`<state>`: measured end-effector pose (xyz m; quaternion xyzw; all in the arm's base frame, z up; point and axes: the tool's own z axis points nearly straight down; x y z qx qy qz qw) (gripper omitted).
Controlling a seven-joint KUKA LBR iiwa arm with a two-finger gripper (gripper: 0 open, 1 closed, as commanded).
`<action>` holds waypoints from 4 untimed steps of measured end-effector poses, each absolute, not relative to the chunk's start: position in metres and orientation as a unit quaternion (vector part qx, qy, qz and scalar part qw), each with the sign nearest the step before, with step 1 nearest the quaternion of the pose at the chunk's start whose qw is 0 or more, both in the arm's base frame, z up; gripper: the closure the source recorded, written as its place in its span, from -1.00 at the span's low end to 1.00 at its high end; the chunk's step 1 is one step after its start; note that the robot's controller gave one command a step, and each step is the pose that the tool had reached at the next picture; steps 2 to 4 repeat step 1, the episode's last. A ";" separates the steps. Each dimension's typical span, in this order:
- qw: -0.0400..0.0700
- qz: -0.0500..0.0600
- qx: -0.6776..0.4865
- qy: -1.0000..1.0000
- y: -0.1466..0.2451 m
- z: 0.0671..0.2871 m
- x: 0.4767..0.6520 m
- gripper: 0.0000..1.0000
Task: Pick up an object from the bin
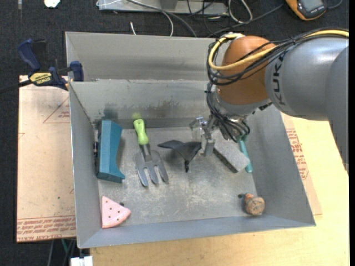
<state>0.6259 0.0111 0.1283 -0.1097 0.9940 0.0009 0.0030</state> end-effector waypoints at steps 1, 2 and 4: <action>0.002 0.001 -0.171 0.985 -0.009 0.197 0.628 1.00; 0.002 0.001 -0.171 0.985 -0.009 0.197 0.628 1.00; 0.002 0.001 -0.171 0.985 -0.009 0.197 0.628 1.00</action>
Offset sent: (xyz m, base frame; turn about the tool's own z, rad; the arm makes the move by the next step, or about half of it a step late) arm -0.0233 -0.0074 0.2231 -0.1348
